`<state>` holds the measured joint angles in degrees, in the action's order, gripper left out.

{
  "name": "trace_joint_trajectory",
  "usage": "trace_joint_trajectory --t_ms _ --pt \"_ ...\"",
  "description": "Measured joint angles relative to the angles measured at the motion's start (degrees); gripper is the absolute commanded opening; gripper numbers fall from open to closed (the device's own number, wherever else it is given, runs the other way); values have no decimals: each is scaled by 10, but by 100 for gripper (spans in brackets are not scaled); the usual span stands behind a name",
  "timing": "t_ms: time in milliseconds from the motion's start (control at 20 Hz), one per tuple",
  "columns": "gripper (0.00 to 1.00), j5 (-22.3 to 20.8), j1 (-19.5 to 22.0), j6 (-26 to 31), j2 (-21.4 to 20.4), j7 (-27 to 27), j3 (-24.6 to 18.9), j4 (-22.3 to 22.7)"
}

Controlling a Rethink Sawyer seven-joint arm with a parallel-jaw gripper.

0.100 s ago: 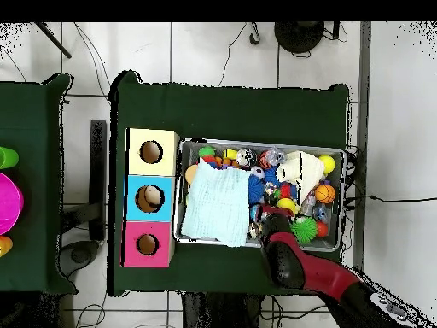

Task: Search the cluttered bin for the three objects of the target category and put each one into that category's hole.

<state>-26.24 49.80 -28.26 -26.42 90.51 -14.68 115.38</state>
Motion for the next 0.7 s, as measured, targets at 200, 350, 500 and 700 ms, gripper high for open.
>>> trace_joint_trajectory --t_ms 200,350,500,700 --pt "0 16 -14 0 -21 0 4 5" --pt "0 26 -25 0 -37 0 5 8" --pt "0 40 -36 0 -55 0 7 11" --pt "0 65 -55 0 -85 0 10 20"
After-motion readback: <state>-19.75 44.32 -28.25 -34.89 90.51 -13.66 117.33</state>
